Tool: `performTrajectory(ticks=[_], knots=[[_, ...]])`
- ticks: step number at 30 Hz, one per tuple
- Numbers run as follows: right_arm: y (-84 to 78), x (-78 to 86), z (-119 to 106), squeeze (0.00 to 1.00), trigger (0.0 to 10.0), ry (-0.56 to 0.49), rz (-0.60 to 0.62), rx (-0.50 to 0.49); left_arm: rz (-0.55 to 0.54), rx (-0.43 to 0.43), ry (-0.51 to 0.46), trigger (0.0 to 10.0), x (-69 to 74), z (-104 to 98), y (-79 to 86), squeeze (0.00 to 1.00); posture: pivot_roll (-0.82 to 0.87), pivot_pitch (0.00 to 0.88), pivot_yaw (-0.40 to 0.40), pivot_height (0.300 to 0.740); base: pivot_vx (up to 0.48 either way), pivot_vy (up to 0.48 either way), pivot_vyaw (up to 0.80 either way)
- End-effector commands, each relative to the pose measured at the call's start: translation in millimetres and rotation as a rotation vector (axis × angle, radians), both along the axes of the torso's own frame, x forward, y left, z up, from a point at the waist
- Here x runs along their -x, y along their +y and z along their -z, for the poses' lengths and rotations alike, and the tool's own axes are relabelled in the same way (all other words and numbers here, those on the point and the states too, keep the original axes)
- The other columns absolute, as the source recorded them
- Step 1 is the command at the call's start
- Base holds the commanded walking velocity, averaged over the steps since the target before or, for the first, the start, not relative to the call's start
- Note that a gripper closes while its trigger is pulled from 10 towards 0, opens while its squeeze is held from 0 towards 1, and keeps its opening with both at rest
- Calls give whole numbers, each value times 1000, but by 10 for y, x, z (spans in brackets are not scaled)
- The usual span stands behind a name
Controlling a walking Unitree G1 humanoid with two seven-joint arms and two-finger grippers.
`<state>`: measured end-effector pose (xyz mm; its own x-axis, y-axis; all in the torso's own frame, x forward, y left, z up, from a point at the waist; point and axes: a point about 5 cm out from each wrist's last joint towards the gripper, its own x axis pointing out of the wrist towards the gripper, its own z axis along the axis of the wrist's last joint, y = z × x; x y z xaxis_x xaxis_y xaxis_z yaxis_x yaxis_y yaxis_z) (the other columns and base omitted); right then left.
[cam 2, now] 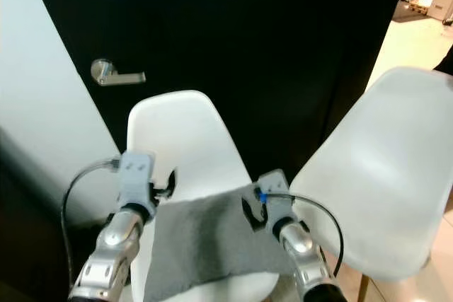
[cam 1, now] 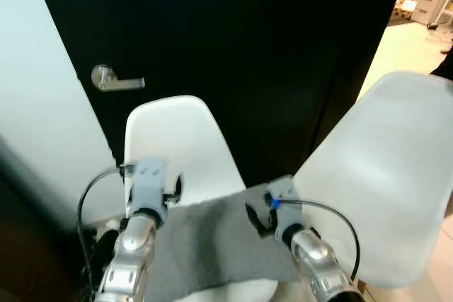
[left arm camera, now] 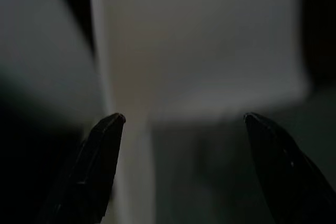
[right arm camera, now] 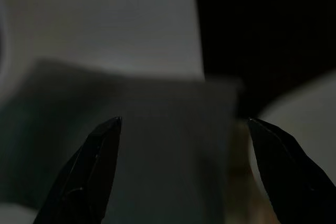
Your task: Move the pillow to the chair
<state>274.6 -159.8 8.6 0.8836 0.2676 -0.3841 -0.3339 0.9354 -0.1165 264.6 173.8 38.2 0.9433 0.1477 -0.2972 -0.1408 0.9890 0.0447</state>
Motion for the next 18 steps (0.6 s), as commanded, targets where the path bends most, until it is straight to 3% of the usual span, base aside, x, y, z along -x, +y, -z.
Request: performTrajectory(ticks=[1, 3, 7, 9, 10, 18], knots=[[-8, 2, 19, 0, 10000, 11, 31, -7, 8, -6, 111, 10000, 143, 225, 83, 0, 55, 25, 11, 740, 0, 0, 0], [-10, 4, 28, 0, 10000, 11, 36, -10, 16, -4, 120, 10000, 168, 254, 83, 0, 55, 25, 11, 740, 0, 0, 0], [-79, 54, 181, 0, 10000, 68, 177, -19, 57, -85, 188, 10000, 319, 517, 100, 0, 60, 36, -6, 740, 0, 0, 0], [-86, 59, 197, 0, 10000, 78, 198, -25, 57, -84, 186, 10000, 331, 530, 101, 0, 60, 36, -6, 740, 0, 0, 0], [-93, 54, 198, 0, 10000, 72, 224, -37, 33, -39, 183, 10000, 342, 555, 107, 0, 64, 39, -10, 740, 0, 0, 0], [-29, 89, 249, 0, 10000, 77, 179, 24, 22, 1, 127, 10000, 329, 540, 84, 0, 60, 44, -8, 740, 0, 0, 0]])
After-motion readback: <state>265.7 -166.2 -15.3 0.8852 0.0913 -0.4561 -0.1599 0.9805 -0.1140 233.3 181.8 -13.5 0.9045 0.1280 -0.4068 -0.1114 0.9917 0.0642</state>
